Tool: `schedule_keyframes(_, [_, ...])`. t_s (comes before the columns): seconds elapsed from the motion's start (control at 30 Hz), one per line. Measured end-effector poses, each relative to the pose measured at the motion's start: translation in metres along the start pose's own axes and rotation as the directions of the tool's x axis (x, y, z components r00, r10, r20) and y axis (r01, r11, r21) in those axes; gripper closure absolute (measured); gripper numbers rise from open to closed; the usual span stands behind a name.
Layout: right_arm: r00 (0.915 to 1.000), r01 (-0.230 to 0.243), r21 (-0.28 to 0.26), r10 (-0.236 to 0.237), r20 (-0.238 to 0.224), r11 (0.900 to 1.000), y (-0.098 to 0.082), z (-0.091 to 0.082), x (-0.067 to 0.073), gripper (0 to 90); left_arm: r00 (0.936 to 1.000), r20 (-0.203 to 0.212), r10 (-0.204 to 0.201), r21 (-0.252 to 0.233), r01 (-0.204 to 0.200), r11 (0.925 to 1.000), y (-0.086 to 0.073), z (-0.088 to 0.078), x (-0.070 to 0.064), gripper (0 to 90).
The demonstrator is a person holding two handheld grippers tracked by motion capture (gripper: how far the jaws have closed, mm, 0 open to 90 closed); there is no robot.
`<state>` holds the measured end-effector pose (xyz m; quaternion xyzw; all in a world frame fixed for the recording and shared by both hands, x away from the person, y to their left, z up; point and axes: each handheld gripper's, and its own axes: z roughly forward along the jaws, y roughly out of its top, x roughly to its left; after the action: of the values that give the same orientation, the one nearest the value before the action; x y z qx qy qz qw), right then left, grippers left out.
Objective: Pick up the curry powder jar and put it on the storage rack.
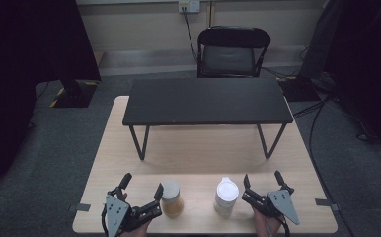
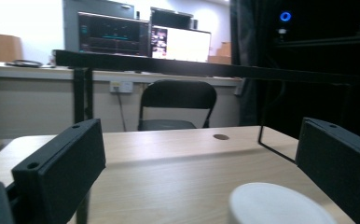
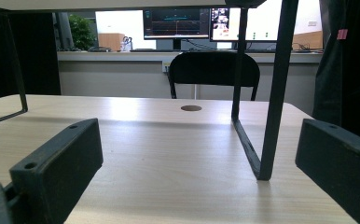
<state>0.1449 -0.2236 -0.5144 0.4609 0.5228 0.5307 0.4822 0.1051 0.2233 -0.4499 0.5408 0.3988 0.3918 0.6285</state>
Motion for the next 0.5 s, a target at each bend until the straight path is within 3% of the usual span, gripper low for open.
schedule_keyframes(0.07, [1.0, 0.0, 0.0, 0.0, 0.0, 1.0, 0.0, 0.0, 0.0, 0.0, 0.9997, 0.024, 0.005, 0.01, -0.005, 0.9999, 0.0, 0.001, -0.002, 2.3])
schedule_keyframes(0.23, [1.0, 0.0, 0.0, 0.0, 0.0, 1.0, 0.0, 0.0, 0.0, 0.0, 0.9995, 0.02, 0.026, 0.017, -0.026, 0.9995, -0.006, 0.004, -0.01, 2.3])
schedule_keyframes(0.5, [1.0, 0.0, 0.0, 0.0, 0.0, 1.0, 0.0, 0.0, 0.0, 0.0, 0.9968, 0.074, 0.031, 0.041, -0.034, 0.9985, -0.015, 0.007, -0.011, 5.7])
